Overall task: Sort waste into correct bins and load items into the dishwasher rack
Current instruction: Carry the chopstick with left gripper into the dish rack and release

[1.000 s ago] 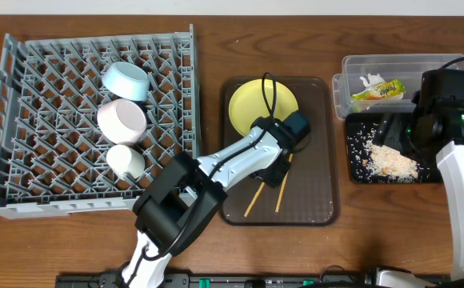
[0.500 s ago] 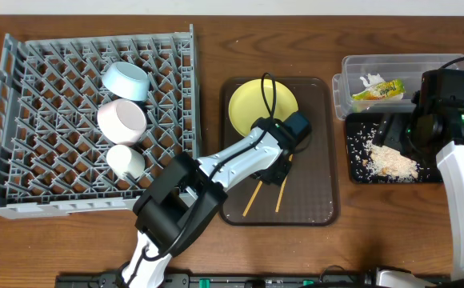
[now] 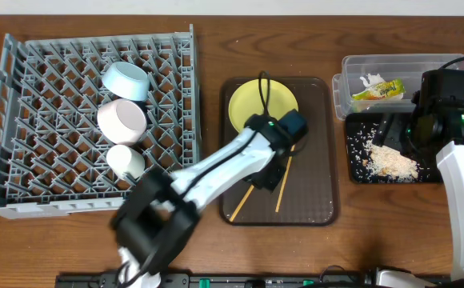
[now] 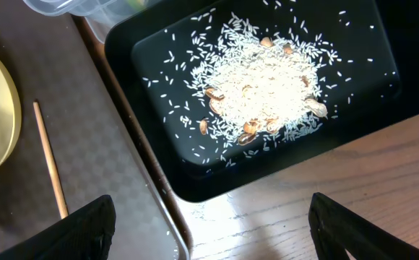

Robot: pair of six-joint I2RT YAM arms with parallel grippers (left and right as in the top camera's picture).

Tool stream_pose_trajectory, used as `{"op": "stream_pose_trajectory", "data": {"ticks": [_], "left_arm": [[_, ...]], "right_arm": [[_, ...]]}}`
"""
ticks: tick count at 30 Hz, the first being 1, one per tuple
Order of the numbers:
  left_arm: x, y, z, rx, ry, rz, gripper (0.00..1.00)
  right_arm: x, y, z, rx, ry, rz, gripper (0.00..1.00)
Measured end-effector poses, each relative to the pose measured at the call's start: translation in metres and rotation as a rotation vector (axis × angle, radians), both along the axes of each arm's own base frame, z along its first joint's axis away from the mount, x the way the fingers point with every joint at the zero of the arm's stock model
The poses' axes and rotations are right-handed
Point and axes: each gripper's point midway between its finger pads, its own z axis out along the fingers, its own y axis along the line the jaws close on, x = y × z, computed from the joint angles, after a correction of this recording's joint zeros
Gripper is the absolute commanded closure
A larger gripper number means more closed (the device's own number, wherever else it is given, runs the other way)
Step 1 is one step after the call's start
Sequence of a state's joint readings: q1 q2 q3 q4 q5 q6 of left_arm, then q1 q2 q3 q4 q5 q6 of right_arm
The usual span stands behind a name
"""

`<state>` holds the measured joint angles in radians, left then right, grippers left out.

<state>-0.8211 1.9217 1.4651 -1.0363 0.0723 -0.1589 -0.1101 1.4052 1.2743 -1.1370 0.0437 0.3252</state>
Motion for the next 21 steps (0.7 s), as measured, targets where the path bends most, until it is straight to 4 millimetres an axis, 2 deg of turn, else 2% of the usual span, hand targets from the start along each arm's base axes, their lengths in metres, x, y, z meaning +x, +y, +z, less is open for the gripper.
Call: {"op": "stream_pose_trajectory", "data": {"ticks": [6,10,16,18,21], "left_arm": [[0.009,0.004,0.073,-0.144,-0.159,-0.009,0.94],[0.036,0.036,0.104,-0.165,-0.265,0.085,0.94],[0.097,0.107,0.113,-0.154,-0.362,0.332,0.94],[0.111,0.125,0.113,-0.163,-0.376,0.395,0.94],[0.123,0.142,0.108,-0.171,-0.370,0.455,0.94]], "right_arm": [[0.000,0.000,0.000,0.000,0.000,0.000,0.17],[0.000,0.000,0.000,0.000,0.000,0.000,0.17],[0.000,0.000,0.000,0.000,0.000,0.000,0.16],[0.000,0.000,0.000,0.000,-0.001,0.000,0.16],[0.000,0.000,0.000,0.000,0.000,0.000,0.16]]}}
